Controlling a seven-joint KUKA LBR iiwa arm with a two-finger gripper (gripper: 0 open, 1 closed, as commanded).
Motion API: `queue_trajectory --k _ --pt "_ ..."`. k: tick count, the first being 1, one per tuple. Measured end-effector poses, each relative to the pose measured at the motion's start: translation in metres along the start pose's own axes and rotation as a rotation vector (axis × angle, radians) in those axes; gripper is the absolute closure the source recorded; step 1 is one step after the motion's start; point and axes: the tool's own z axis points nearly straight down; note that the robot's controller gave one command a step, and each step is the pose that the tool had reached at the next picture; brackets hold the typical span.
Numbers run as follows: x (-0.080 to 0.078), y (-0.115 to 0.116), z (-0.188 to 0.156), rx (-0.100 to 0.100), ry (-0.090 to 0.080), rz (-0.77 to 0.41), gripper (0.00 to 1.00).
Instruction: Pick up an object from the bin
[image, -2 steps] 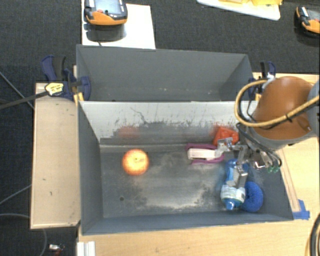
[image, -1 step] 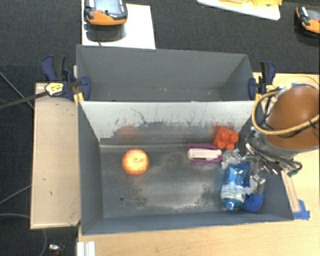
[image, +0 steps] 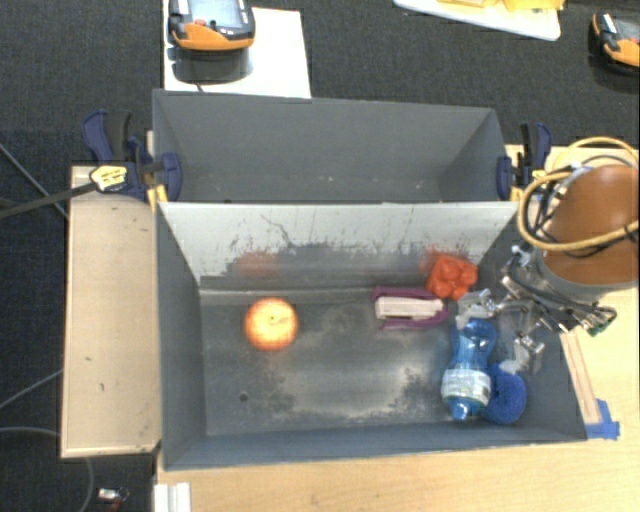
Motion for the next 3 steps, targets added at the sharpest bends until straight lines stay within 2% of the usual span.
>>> queue_trajectory --k 1,2,3 --pt "-0.004 0.005 0.039 0.002 -0.002 -0.345 0.0" --pt "-0.008 0.019 0.065 0.001 -0.002 -0.456 1.0" --pt "-0.008 0.019 0.065 0.001 -0.002 -0.456 1.0"
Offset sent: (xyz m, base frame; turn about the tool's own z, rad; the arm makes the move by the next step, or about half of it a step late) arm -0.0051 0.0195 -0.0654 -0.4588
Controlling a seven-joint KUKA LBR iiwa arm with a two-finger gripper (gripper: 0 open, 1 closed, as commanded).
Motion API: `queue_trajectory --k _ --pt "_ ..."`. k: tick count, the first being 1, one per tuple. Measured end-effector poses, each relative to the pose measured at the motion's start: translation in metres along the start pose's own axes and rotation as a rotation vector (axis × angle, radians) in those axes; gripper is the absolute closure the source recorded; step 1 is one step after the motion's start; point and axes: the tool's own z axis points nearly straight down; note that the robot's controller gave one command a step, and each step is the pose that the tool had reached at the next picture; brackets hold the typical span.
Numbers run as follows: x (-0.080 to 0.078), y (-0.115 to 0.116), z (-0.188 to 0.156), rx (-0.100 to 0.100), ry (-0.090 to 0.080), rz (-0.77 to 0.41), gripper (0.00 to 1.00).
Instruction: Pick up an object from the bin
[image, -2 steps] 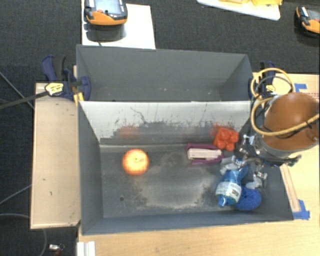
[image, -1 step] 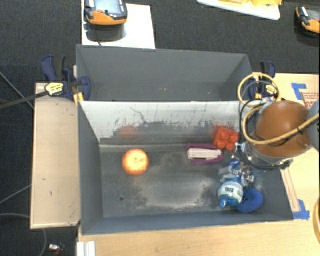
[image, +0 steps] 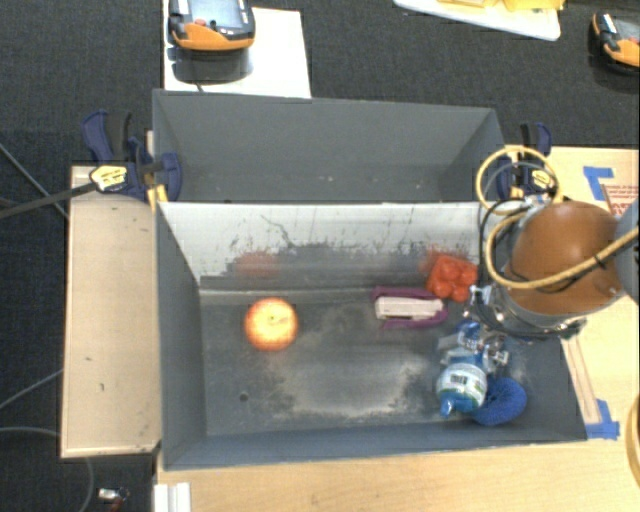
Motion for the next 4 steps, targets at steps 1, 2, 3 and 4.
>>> queue_trajectory --k 1,2,3,4 --pt "0.0 0.0 -0.003 0.001 -0.002 0.002 1.0" --pt "-0.001 0.001 -0.012 0.0 -0.002 0.004 1.0" --pt "-0.001 0.001 -0.042 -0.003 -0.002 0.004 1.0" --pt "-0.001 0.0 -0.077 -0.001 -0.003 0.005 1.0"
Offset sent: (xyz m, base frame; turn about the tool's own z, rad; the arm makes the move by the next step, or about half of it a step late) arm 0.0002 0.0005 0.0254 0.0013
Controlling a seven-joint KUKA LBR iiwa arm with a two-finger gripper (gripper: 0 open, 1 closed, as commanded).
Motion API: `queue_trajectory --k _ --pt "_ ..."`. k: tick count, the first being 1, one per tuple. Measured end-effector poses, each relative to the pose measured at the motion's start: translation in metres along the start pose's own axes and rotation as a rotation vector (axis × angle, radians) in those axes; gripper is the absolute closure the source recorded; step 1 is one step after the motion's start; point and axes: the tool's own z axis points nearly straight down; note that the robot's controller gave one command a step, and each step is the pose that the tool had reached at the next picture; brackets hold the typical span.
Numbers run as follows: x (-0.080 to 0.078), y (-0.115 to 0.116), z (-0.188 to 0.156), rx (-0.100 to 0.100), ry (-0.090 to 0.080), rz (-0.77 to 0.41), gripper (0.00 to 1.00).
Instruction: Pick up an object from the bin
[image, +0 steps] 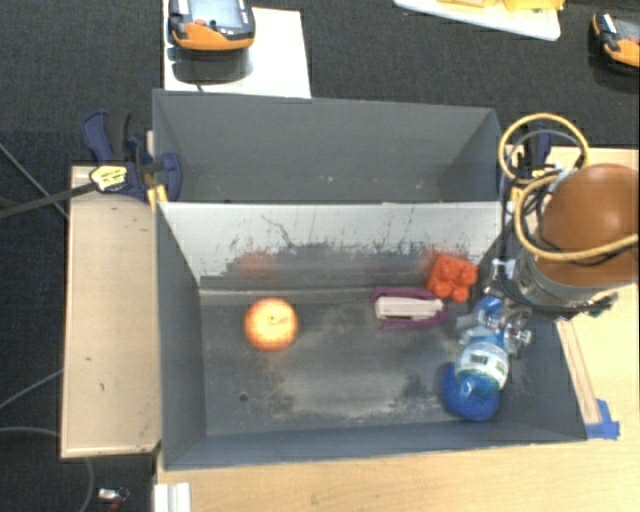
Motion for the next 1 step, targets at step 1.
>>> queue_trajectory --k 1 --pt "-0.0007 0.0003 -0.0511 -0.003 0.0 0.002 1.0"
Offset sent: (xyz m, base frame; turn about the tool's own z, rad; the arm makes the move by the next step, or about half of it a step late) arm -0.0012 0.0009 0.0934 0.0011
